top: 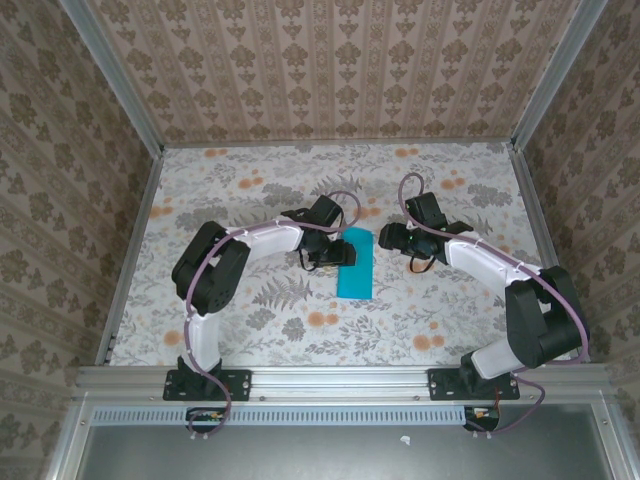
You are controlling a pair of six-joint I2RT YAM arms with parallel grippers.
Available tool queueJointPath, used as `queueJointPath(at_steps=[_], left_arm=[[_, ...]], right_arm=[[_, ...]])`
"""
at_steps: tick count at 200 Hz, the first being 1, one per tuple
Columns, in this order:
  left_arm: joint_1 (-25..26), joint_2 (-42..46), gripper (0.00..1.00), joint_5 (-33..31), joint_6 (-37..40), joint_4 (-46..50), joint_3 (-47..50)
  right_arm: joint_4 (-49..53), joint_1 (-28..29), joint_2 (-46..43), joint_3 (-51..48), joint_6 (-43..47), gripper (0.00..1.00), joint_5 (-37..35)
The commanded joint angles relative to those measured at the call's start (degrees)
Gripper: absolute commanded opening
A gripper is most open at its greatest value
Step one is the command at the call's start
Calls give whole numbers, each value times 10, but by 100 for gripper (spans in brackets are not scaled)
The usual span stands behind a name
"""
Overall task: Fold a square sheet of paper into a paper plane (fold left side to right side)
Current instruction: First fold in half a square sheet of paper at the center of the table.
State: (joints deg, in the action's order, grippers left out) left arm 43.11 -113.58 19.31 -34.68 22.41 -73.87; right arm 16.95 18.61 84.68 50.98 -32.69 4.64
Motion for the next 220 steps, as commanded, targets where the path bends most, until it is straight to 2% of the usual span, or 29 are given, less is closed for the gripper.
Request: queueJointPath(at_steps=[1, 220], left_arm=[[12, -29, 55, -10, 12, 10, 22], [22, -61, 57, 2, 34, 53, -16]], right_arm=[[10, -2, -15, -8, 11, 69, -9], [5, -2, -15, -7, 10, 71, -2]])
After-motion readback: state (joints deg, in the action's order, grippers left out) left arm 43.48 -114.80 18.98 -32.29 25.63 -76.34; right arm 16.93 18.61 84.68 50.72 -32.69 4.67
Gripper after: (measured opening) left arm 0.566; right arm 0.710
